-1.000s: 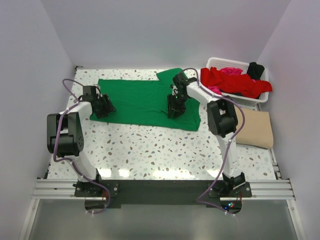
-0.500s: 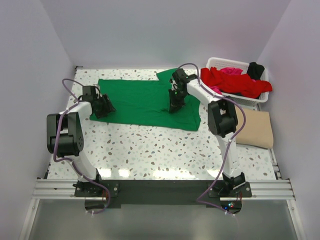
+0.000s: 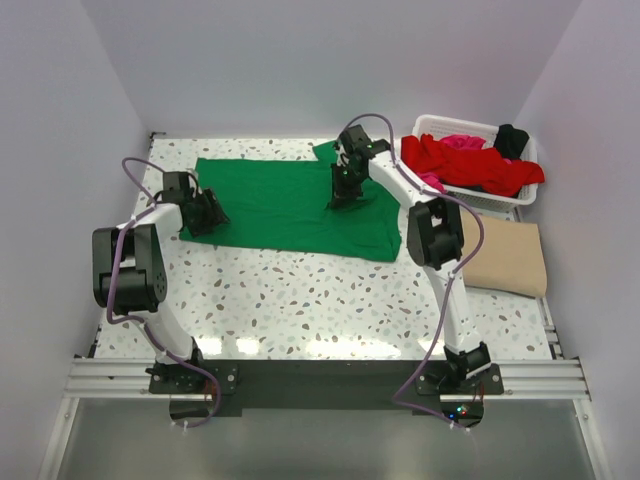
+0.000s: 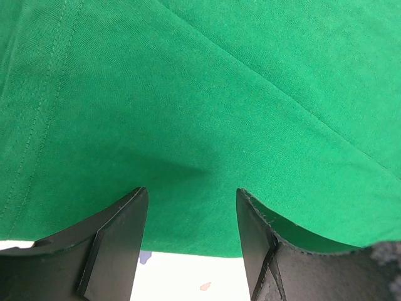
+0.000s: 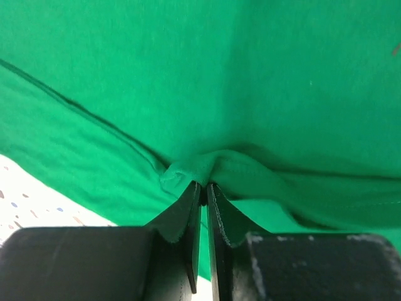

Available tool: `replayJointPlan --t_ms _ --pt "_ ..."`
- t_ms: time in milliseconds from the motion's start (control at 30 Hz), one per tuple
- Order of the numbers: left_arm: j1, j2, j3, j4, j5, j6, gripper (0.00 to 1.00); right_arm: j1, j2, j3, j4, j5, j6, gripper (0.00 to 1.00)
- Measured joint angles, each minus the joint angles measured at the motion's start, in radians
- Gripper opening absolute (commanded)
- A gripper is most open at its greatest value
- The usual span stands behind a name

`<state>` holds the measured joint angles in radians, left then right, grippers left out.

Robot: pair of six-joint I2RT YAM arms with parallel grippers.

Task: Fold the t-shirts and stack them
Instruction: Fold the tshirt

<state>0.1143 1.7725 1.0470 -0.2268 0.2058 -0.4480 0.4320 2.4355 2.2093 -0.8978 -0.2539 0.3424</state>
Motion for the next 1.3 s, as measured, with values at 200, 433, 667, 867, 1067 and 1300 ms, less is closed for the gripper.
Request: replayJointPlan --t_ms 200,433,667,867,1067,1300 --pt "0.003 0.0 0.0 -0.003 0.0 0.006 0.63 0.0 0.05 0.069 0.005 -0.003 0.012 0.3" --pt "0.003 0.0 0.0 -0.006 0.0 0.006 0.63 0.0 0.049 0.081 0.058 -0.027 0.033 0.68" --pt "0.003 -0.002 0.0 0.001 0.002 0.005 0.62 0.0 -0.025 0.007 0.099 -0.023 0.023 0.72" --pt "0.0 -0.025 0.01 0.01 0.015 -0.006 0.62 -0.012 -0.294 -0.282 0.122 0.002 0.006 0.72" --pt "-0.015 -0.013 0.059 0.051 0.036 -0.015 0.62 -0.062 -0.461 -0.55 0.175 0.009 0.009 0.72" --pt "-0.017 0.069 0.057 0.115 0.073 -0.048 0.66 -0.095 -0.435 -0.734 0.184 0.038 0.011 0.72"
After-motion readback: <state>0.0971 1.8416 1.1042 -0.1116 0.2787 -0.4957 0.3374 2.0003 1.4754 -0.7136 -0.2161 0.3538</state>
